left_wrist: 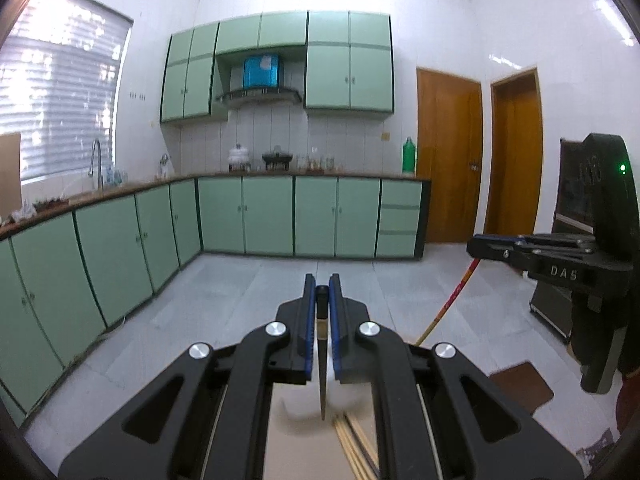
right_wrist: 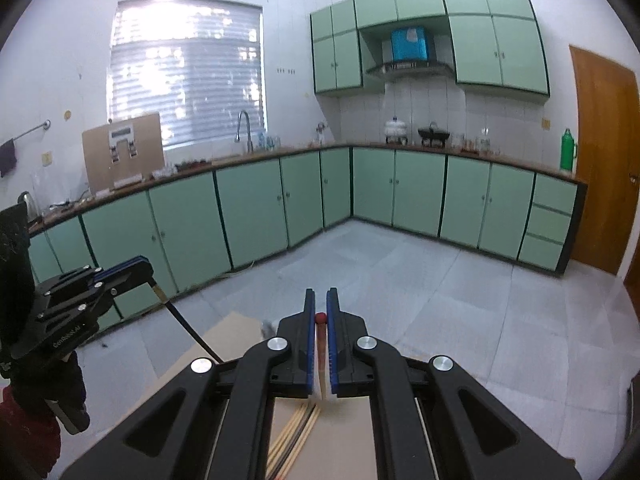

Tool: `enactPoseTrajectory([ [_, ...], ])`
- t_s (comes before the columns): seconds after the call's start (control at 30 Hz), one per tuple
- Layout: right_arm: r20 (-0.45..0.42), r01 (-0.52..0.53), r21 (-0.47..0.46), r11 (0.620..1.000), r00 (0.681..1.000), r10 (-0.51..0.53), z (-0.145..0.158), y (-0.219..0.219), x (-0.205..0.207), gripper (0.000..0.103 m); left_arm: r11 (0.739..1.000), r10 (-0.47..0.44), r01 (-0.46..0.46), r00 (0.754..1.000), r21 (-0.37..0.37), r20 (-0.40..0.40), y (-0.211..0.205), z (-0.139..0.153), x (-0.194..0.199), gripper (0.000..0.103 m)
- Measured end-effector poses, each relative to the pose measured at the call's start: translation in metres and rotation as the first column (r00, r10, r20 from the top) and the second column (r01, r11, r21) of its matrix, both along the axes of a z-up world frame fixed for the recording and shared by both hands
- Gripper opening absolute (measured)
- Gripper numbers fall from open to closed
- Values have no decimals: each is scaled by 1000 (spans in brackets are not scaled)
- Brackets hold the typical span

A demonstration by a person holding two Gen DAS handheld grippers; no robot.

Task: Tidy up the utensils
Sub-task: 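Carry both chopsticks into the holder and open both tools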

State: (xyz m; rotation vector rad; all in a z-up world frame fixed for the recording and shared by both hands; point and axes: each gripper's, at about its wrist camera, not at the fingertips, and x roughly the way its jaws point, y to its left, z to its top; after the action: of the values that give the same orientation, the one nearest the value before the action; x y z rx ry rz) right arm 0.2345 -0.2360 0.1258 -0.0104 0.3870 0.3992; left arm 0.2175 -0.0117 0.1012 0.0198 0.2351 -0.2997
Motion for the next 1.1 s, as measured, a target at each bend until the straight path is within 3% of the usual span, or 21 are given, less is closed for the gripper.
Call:
enactPoseTrajectory([
  [0.13,14,13,33,999,1000,-13,8,0,23,5,1000,12,-12,998,-4,62,-11,15,28,6],
  [0.33,2,44,30,999,999,-44,-14,6,63,5,999,45,-46,996,9,72,-29,-6,74,6],
  [0.53,-58,56,17,998,997,-55,-54,17,92,5,998,55,-56,998,-6,-42,-32,-48,115,6],
  [0.73,-144,52,28,998,988,-48,-82,17,111,6,998,60,-58,991,21,-119,-26,-70,130,7],
  [0.8,-167,50,35,998,985,-43,-89,15,113,7,998,61,-58,990,23,-126,-22,-74,127,14],
  [0.83,-170,56,36,998,984,-49,-91,14,112,9,998,61,-59,990,23,-124,-21,-74,126,17],
  [1.0,-157,92,60,994,984,-81,-92,0,98,40,998,69,-67,992,22,-108,-10,-70,111,37],
  [1.1,-135,121,66,990,985,-111,-91,-11,79,51,997,77,-76,992,14,-105,-2,-70,96,47],
])
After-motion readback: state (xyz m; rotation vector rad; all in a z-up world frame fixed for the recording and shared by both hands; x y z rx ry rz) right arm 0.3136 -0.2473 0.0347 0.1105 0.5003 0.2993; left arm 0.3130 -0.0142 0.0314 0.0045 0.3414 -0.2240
